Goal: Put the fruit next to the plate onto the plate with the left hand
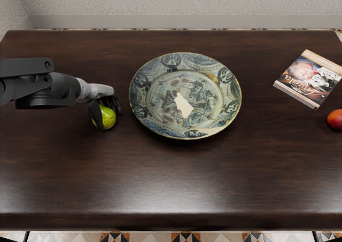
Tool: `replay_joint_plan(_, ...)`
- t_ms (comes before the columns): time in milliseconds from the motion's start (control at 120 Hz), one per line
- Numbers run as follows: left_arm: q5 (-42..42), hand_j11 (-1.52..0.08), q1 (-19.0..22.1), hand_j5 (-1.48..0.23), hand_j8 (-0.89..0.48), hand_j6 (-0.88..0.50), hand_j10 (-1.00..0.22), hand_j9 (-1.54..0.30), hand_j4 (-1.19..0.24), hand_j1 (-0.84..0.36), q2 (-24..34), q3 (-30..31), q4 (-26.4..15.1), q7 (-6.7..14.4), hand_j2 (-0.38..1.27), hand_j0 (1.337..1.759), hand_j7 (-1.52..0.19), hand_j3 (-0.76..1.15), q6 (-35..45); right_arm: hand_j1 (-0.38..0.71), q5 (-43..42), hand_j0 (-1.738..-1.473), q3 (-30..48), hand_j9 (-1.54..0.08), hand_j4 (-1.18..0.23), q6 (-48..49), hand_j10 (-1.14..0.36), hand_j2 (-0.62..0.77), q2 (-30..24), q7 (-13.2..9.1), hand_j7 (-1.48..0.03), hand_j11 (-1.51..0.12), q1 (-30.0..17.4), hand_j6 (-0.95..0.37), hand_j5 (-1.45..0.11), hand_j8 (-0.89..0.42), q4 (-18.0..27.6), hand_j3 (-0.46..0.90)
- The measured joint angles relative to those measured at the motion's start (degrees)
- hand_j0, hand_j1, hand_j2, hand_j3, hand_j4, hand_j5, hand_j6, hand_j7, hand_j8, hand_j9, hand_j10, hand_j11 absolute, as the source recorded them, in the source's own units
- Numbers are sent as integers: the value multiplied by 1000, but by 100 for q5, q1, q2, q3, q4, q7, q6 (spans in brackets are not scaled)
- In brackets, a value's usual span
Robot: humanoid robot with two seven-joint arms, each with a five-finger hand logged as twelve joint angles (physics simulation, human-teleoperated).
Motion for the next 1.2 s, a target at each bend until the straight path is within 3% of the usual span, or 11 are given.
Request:
replay_joint_plan(350, 26, -767, 8, -707, -414, -517, -556, -767, -591, -185, -40, 53, 12, 3, 225, 1653, -727, 0, -6, -314, 0, -1658, 0, -38, -30, -1, -30, -6, 0, 0, -38, -38, 0, -30, -38, -30, 0, 0)
replay_joint_plan(508, 65, -851, 19, -782, -372, -492, -516, -846, -644, -196, -66, 71, 17, 8, 244, 1649, -813, 0, -7, -314, 0, -1658, 0, -38, -30, 0, -30, -6, 0, 0, -38, -38, 0, -30, -38, -30, 0, 0)
replay_joint_plan(542, 75, -859, 24, -789, -353, -481, -497, -857, -655, -243, -74, 71, 19, 9, 406, 1650, -826, 0, -5, -314, 1, -1658, 0, -38, -30, 0, -30, -6, 0, 0, -38, -38, 0, -30, -38, -30, 0, 0)
replay_joint_plan(650, 56, -897, 33, -841, -294, -415, -464, -923, -670, -329, -75, 77, 16, 8, 563, 1649, -869, 0, -15, -314, 1, -1658, 0, -38, -30, -1, -30, -6, 0, 0, -38, -38, 0, -30, -38, -30, 0, 0)
replay_joint_plan(750, 46, -935, 26, -905, -251, -376, -425, -961, -687, -315, -75, 88, 13, 7, 395, 1649, -924, 0, -28, -314, 0, -1658, 0, -38, -30, 0, -30, -6, 0, 0, -38, -38, 0, -30, -38, -30, 0, 0)
replay_joint_plan(1200, 55, -1069, -353, -1116, -204, -316, -370, -1077, -757, -325, 89, 108, -47, 7, 441, 1648, -1077, 0, -199, -314, -1, -1658, 0, -38, -30, 0, -29, -6, 0, 1, -38, -38, 0, -30, -38, -30, 0, 0)
